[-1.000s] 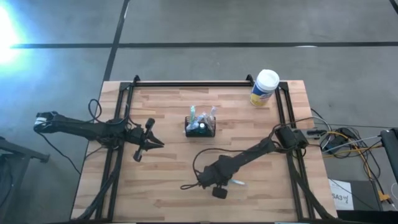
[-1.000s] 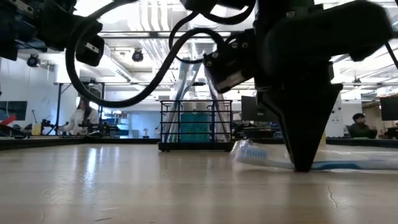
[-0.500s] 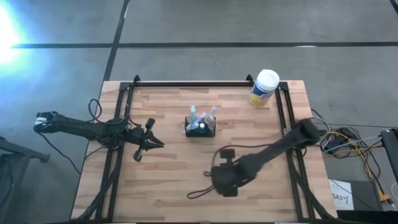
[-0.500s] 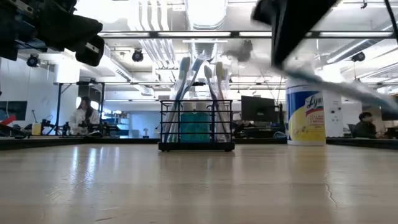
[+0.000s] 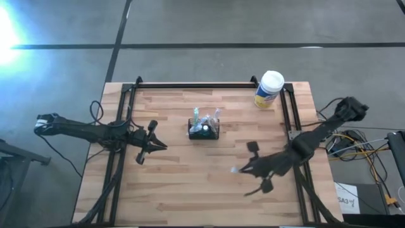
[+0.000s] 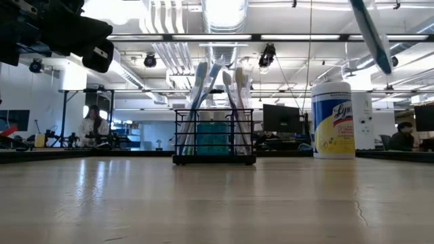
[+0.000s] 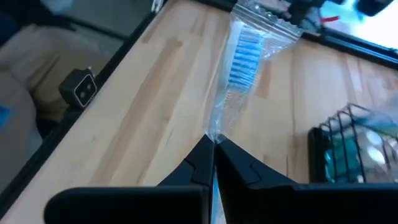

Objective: Pick & Place toothbrushing station
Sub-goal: Put the blue toothbrush in the wire organizer

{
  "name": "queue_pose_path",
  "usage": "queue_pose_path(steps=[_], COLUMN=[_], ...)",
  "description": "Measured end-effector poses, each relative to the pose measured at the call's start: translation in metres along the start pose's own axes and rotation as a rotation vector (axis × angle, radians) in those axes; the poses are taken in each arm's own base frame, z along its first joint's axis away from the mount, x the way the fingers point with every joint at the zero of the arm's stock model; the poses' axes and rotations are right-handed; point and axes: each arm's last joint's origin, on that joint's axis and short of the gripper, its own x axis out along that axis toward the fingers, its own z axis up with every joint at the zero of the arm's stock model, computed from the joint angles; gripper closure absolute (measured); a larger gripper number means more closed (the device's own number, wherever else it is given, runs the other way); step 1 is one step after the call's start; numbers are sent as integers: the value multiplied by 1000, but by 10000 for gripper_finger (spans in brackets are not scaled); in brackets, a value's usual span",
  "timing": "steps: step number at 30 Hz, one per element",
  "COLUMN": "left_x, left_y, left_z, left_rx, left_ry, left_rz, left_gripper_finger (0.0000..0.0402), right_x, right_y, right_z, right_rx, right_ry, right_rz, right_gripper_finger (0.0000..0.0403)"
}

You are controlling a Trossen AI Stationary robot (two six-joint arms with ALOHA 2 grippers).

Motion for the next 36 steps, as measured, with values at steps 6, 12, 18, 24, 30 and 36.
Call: queue_pose_path(steps=[6,12,18,24,30,36], left_x=[0,0,0,0,0,0], left_y=[0,0,0,0,0,0], left_z=[0,0,0,0,0,0], left_rx=[-15,-23,-15,-22,-24,-25], left_ry=[0,1,0,-1,-1,-1], left_rz=[0,0,0,0,0,0], left_gripper_finger=[362,362,362,362,362,362], right_x=[-23,-38,-42,-45,-47,-47], right_y=[-15,-24,-27,-27,-29,-30], right_z=[-58,-98,-126,-145,-157,-167], right_rx=[59,92,69,39,27,38], right_ry=[-160,-330,-425,-509,-542,-552], right_rz=[-32,-34,-11,62,69,67], right_gripper_finger=[395,395,394,394,395,395])
